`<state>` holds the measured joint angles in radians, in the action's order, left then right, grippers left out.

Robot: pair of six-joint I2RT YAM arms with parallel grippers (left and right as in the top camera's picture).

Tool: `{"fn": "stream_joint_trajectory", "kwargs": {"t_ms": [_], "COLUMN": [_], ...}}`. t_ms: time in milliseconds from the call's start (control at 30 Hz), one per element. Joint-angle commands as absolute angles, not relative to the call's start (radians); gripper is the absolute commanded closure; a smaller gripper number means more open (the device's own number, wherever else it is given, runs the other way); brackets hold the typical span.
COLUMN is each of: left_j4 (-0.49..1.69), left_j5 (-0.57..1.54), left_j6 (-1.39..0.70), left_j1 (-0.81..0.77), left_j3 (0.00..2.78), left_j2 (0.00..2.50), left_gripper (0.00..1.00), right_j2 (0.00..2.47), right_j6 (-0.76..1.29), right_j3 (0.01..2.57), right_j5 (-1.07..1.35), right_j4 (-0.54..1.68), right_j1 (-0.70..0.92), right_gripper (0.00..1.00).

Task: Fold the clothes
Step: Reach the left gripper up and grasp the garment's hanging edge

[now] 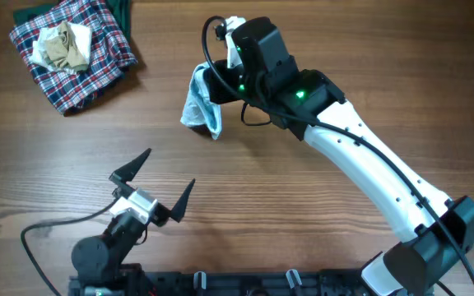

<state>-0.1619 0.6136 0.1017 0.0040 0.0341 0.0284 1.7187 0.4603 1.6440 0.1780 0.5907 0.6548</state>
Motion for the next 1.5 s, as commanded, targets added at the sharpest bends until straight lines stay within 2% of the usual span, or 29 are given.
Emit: {"fn": "stream_joint_trajectory", "kwargs": {"t_ms": [0, 100, 367, 500, 600, 733, 1067, 1200, 1467], "left_j4": [-0.017, 0.182, 0.186, 0.307, 0.314, 0.298, 0.171, 0.134, 0.084], "left_j5": [0.684, 0.665, 0.731, 0.532, 0.434, 0.39, 0.189, 0.016, 0.007], "left_j6": [0.048, 0.048, 0.007, -0.077, -0.1, -0.186, -0.202, -0.299, -0.3], "left_j1": [0.009, 0.008, -0.008, -0.132, -0.276, -0.342, -0.342, -0.342, -0.342], "left_j3": [0.203, 0.414, 0.547, 0.612, 0.687, 0.746, 0.746, 0.746, 0.746], "left_j2": [0.141, 0.38, 0.764, 0.919, 1.028, 1.07, 1.169, 1.247, 1.259], "left_gripper": [0.0, 0.0, 0.0, 0.0, 0.0, 0.0, 0.0, 0.0, 0.0], "right_j2": [1.73, 1.73, 1.73, 1.73, 1.73, 1.73, 1.73, 1.73, 1.73], "right_j6": [0.474, 0.474, 0.471, 0.471, 0.472, 0.473, 0.5, 0.5, 0.5], "right_j3": [1.66, 1.66, 1.66, 1.66, 1.66, 1.66, 1.66, 1.66, 1.66], "right_j5": [0.141, 0.141, 0.141, 0.138, 0.138, 0.138, 0.158, 0.158, 0.157], "right_j4": [0.58, 0.569, 0.561, 0.558, 0.561, 0.563, 0.559, 0.562, 0.571], "right_j1": [0.647, 0.639, 0.639, 0.633, 0.633, 0.633, 0.633, 0.633, 0.633], "right_gripper": [0.96, 0.96, 0.96, 0.96, 0.96, 0.96, 0.96, 0.96, 0.96]}}
